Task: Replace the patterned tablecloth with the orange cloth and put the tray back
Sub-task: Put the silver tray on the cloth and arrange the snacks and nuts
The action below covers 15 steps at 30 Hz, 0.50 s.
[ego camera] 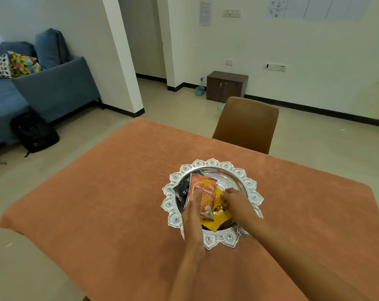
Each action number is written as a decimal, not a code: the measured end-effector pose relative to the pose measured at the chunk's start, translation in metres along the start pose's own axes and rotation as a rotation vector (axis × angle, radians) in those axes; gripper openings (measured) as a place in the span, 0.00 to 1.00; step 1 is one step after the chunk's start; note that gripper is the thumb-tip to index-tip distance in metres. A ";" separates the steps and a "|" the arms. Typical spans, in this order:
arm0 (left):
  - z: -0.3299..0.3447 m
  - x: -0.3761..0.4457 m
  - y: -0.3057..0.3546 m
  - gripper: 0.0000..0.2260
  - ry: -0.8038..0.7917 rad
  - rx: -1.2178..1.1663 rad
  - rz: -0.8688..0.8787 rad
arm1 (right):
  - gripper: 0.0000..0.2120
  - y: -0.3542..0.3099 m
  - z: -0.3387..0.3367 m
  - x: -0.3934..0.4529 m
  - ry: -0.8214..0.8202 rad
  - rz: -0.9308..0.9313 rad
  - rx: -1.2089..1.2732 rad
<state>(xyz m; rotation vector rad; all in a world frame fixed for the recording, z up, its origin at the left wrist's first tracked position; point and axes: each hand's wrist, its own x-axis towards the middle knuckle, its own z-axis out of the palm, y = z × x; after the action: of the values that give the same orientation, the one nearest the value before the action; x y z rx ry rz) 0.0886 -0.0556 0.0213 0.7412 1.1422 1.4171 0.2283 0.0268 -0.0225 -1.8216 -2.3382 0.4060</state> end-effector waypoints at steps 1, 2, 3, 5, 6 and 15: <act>0.004 0.000 0.002 0.19 -0.002 -0.056 -0.025 | 0.09 0.000 -0.001 0.000 0.021 0.004 -0.015; 0.007 0.001 0.003 0.18 -0.002 -0.118 -0.051 | 0.09 -0.001 -0.003 0.000 0.032 0.013 -0.040; 0.010 0.002 0.004 0.18 -0.002 -0.187 -0.071 | 0.09 0.001 -0.005 0.001 0.056 0.033 -0.018; 0.015 0.005 0.005 0.19 0.013 -0.346 -0.117 | 0.11 0.002 -0.013 0.004 0.076 0.073 0.056; 0.016 0.007 0.006 0.19 0.026 -0.414 -0.150 | 0.11 0.002 -0.018 0.005 0.089 0.099 0.106; 0.043 0.023 0.001 0.18 0.105 -0.578 -0.325 | 0.11 -0.038 -0.073 -0.019 0.158 0.029 0.553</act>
<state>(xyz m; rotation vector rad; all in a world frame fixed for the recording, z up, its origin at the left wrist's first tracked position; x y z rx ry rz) 0.1228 -0.0232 0.0329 0.0693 0.8185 1.4153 0.2183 0.0085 0.0595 -1.5512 -1.8504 0.7875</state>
